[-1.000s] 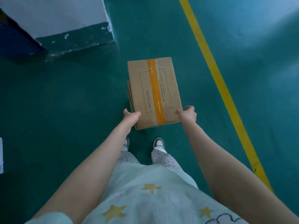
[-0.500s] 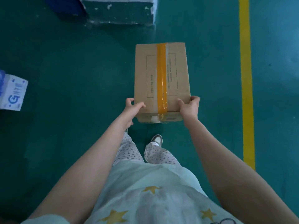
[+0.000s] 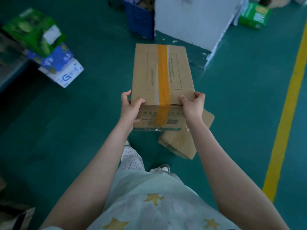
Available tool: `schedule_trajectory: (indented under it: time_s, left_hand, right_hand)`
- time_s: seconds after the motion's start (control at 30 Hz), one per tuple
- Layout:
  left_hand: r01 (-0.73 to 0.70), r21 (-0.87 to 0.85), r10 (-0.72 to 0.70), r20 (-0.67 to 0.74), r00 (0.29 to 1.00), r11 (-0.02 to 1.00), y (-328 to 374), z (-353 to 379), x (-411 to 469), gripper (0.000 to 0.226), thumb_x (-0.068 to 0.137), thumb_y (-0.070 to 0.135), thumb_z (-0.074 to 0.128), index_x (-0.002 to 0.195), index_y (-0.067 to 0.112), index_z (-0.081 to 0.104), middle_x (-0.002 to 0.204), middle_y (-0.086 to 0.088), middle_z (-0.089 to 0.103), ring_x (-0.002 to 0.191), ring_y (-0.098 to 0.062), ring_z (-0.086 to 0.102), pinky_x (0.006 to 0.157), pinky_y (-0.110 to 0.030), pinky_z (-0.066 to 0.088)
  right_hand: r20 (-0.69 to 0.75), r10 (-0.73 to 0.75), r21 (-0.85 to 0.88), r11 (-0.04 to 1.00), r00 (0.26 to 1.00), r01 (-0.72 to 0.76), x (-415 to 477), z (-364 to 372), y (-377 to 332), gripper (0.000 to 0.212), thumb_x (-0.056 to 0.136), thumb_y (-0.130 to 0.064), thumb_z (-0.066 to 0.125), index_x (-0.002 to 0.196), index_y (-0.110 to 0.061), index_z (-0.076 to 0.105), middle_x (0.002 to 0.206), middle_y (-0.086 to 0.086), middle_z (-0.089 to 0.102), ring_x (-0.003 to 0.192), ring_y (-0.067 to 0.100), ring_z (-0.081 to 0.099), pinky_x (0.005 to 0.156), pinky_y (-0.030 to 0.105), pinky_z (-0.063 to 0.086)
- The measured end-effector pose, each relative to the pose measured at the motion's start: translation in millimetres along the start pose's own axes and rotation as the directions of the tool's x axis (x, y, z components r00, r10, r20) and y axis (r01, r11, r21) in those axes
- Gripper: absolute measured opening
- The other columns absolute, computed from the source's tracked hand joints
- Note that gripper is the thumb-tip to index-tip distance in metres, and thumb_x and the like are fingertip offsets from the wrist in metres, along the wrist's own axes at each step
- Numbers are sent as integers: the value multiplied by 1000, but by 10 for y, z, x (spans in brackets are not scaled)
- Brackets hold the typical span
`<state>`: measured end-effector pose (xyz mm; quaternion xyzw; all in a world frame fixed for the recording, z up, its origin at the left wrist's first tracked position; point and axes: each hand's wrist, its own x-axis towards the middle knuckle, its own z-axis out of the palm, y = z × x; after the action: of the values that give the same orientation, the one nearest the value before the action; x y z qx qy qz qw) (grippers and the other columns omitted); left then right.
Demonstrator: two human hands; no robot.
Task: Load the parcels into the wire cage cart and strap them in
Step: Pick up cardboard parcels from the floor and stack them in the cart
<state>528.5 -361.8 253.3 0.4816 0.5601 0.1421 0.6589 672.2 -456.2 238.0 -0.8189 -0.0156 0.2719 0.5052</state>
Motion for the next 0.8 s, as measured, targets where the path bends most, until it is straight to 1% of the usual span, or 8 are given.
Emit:
schedule_trajectory:
  time_s: [0.13, 0.2, 0.23, 0.3, 0.43, 0.6, 0.67, 0.8]
  left_hand:
    - [-52, -91, 39, -139, 989, 994, 186, -455, -28, 34, 90, 22, 55, 115, 32, 33, 100, 14, 51, 90, -4, 52, 92, -50, 49]
    - [-64, -120, 40, -190, 981, 991, 253, -607, -27, 33, 91, 21, 54, 115, 31, 33, 99, 15, 52, 88, -3, 52, 91, -49, 49]
    - [-92, -142, 55, -245, 968, 986, 325, -812, -1, 34, 91, 21, 54, 115, 31, 33, 98, 15, 51, 87, -2, 52, 91, -49, 49]
    - [-115, -160, 63, -298, 952, 980, 407, -1047, 38, 34, 91, 21, 54, 115, 30, 33, 97, 16, 51, 86, -2, 52, 91, -48, 49]
    - [-151, -154, 78, -398, 914, 976, 573, -1683, 142, 31, 92, 22, 53, 115, 31, 33, 95, 16, 51, 83, -2, 51, 90, -47, 49]
    - [-174, -166, 71, -492, 868, 971, 665, -2544, 264, 33, 92, 25, 52, 116, 33, 32, 96, 13, 51, 86, -4, 52, 91, -49, 49]
    - [-189, -175, 68, -533, 844, 966, 671, -2893, 299, 34, 92, 25, 53, 117, 33, 32, 100, 11, 52, 88, -5, 52, 90, -49, 49]
    - [-209, -144, 85, -590, 803, 967, 684, -3476, 347, 39, 90, 28, 55, 120, 34, 31, 118, 2, 54, 101, -16, 55, 84, -45, 52]
  right_hand:
    - [120, -94, -36, 994, 988, 99, -78, 475, -414, 54, 89, -21, 62, 134, -11, 34, 132, 4, 46, 114, 21, 52, 91, 29, 45]
    - [163, -127, -49, 990, 978, 136, -109, 658, -551, 55, 88, -21, 62, 134, -10, 34, 133, 5, 46, 115, 22, 52, 93, 31, 46]
    - [213, -161, -44, 984, 964, 174, -157, 901, -689, 55, 88, -20, 62, 134, -10, 34, 133, 6, 46, 115, 23, 52, 95, 34, 47]
    - [267, -183, -55, 977, 946, 205, -212, 1192, -826, 54, 88, -19, 62, 133, -10, 34, 133, 7, 46, 115, 24, 52, 95, 36, 48]
    - [367, -202, -60, 969, 908, 240, -434, 1879, -1077, 54, 89, -19, 61, 135, -11, 33, 136, 5, 44, 114, 23, 52, 88, 31, 46]
    - [490, -217, -60, 958, 844, 282, -788, 2769, -1346, 53, 89, -17, 59, 135, -11, 32, 135, 6, 45, 113, 24, 52, 94, 38, 47]
    - [541, -226, -61, 950, 810, 306, -949, 3135, -1435, 54, 90, -17, 59, 136, -11, 32, 135, 7, 45, 114, 25, 53, 97, 41, 47]
    - [622, -222, -51, 945, 751, 322, -1210, 3739, -1582, 57, 90, -16, 58, 139, -11, 29, 137, 8, 44, 116, 26, 52, 98, 41, 46]
